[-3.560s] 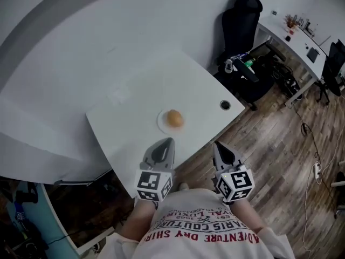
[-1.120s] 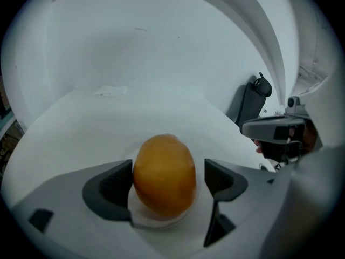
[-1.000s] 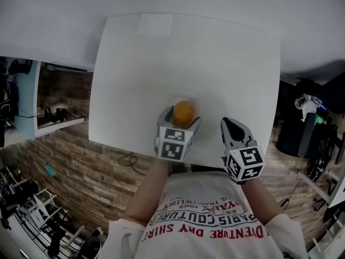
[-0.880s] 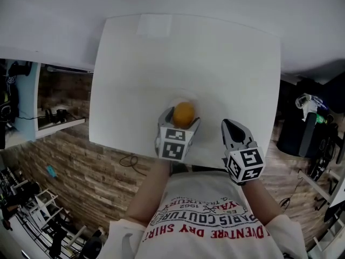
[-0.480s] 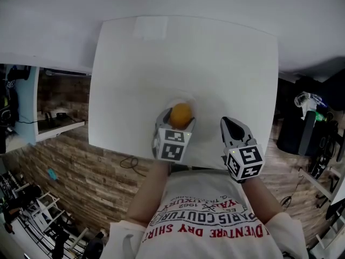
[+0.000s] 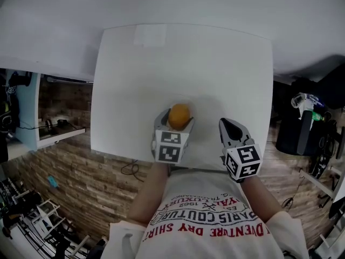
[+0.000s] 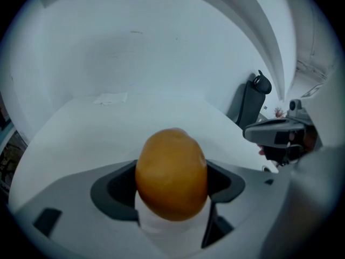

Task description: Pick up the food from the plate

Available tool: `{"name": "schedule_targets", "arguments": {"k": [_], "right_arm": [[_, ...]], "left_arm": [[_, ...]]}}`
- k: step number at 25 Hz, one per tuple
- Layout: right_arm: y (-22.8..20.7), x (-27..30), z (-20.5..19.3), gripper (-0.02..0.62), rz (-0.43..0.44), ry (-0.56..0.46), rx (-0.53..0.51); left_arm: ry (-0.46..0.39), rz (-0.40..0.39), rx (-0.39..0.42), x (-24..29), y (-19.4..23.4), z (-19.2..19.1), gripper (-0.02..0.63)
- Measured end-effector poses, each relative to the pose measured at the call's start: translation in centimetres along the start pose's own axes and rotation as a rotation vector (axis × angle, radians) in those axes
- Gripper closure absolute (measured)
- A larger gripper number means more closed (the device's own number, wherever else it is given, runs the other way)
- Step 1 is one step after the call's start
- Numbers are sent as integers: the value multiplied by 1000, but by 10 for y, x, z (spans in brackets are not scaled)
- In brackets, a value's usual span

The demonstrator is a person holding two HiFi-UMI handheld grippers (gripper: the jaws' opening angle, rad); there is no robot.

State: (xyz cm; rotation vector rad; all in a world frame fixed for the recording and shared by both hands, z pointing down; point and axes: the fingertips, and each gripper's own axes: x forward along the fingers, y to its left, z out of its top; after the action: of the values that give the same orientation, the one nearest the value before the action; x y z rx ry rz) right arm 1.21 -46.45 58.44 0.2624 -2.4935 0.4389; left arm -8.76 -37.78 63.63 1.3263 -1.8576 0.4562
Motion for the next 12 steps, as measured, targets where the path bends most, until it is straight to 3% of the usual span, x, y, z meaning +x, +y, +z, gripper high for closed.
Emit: {"name": "schedule_targets", "arguments": {"k": [12], "right_arm": [[13,-15,59,581,-62,-161,-32]], "left_arm": [[-336,-59,21,-69,-1,86,247]]}}
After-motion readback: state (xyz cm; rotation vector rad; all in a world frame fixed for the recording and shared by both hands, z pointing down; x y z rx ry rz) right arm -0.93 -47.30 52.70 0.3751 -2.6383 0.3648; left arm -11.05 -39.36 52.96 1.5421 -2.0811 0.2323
